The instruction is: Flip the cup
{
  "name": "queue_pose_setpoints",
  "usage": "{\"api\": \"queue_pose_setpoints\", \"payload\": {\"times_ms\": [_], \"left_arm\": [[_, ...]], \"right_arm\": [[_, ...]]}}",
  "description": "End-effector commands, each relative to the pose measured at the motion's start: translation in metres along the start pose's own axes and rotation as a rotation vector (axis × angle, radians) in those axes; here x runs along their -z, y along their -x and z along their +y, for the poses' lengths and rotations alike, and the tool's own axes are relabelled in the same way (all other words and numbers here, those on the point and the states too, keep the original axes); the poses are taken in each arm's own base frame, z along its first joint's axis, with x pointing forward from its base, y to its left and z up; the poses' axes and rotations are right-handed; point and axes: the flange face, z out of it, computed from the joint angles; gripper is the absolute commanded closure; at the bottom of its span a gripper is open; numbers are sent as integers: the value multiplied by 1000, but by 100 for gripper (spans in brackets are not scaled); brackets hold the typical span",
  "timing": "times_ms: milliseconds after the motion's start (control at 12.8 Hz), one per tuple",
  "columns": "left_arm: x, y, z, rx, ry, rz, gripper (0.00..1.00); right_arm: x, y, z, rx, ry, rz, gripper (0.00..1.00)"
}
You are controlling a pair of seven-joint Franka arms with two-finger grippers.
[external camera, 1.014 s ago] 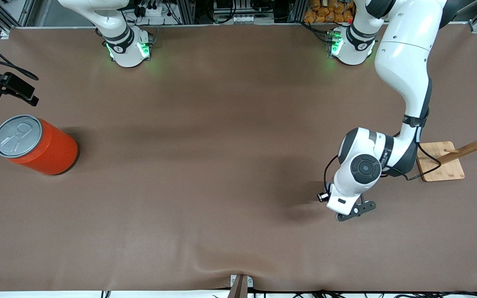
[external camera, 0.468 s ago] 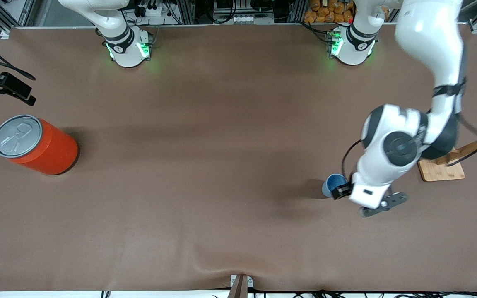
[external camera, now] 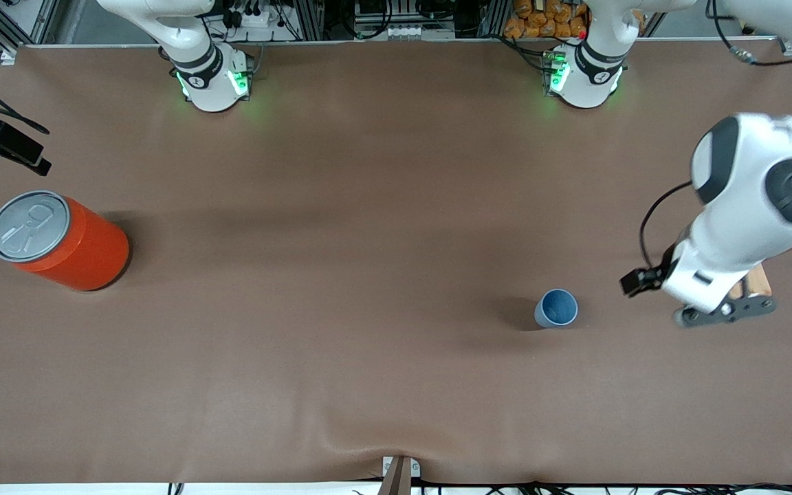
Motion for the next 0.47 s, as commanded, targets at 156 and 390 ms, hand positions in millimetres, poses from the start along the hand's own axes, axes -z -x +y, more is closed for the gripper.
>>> {"api": "queue_pose_setpoints", "payload": {"times_ms": [156, 390], "left_arm": [[71, 41, -33, -100, 20, -35, 0], [99, 65, -20, -175, 2, -117, 0]], "right_arm": [[2, -2, 2, 175, 8, -4, 0], [2, -1, 1, 175, 9, -4, 0]]}}
